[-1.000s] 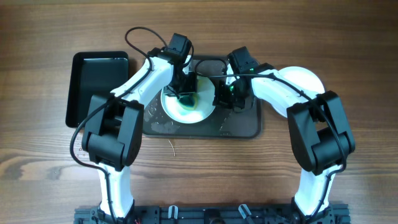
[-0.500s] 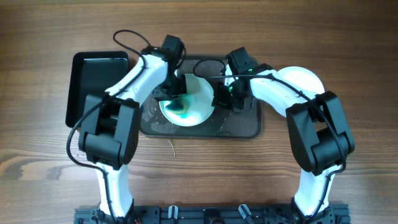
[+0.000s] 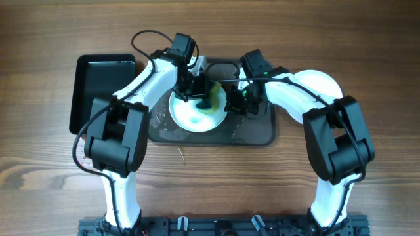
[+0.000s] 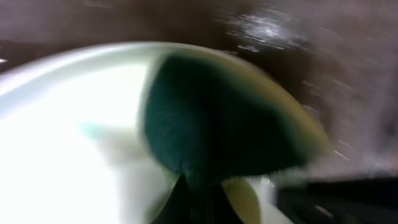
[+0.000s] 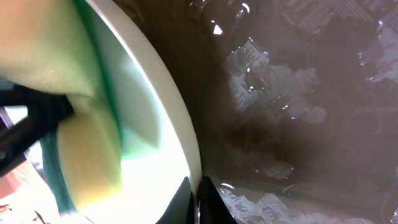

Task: Clean dirty plates on tray and stack at the side
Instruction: 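Scrub the third plate with the sponge while the right gripper holds its rim, then lift the third plate with the right gripper and stack it on the plates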

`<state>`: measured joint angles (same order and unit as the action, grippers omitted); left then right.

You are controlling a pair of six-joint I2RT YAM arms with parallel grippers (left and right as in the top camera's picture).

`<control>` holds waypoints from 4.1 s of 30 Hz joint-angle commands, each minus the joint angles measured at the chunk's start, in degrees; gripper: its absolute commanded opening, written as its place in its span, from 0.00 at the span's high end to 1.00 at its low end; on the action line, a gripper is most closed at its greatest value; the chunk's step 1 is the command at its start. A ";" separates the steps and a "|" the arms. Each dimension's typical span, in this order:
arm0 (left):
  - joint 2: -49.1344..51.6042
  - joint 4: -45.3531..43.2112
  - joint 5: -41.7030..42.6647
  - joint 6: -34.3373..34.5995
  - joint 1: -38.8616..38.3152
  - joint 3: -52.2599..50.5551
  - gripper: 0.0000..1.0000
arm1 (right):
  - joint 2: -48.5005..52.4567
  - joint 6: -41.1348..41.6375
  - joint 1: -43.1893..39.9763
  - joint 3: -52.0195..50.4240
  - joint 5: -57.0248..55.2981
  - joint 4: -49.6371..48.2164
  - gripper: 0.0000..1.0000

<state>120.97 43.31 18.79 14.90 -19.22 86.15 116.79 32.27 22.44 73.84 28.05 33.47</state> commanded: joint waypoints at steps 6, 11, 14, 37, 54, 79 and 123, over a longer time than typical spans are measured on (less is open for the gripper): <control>0.74 11.69 -43.10 16.06 0.70 -0.35 0.96 | 1.03 -0.81 -0.17 -0.33 -0.09 0.20 0.96; 0.74 16.17 -36.96 14.62 0.70 -0.35 0.96 | 1.03 -0.79 -0.17 -0.33 -0.11 0.09 0.96; 0.74 16.09 -18.27 3.69 0.74 -0.35 0.96 | 1.03 -0.81 -0.17 -0.33 -0.09 0.15 0.96; 0.76 7.76 -31.71 14.05 0.70 -0.44 0.96 | 1.03 -0.76 -0.17 -0.33 -0.09 0.17 0.96; 0.76 11.50 16.50 -5.95 0.70 -0.44 0.96 | 1.03 -0.74 -0.17 -0.33 -0.09 0.17 0.96; -7.17 19.76 -31.19 8.26 1.38 7.02 0.96 | 1.03 -0.72 -0.17 -0.33 -0.13 0.17 0.96; -13.92 18.62 -16.68 4.87 9.75 8.72 0.96 | -28.44 -15.06 30.56 1.46 -109.35 11.28 0.96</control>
<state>106.98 62.13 1.45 20.64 -9.41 94.74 89.76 22.02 50.89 74.06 -66.17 47.24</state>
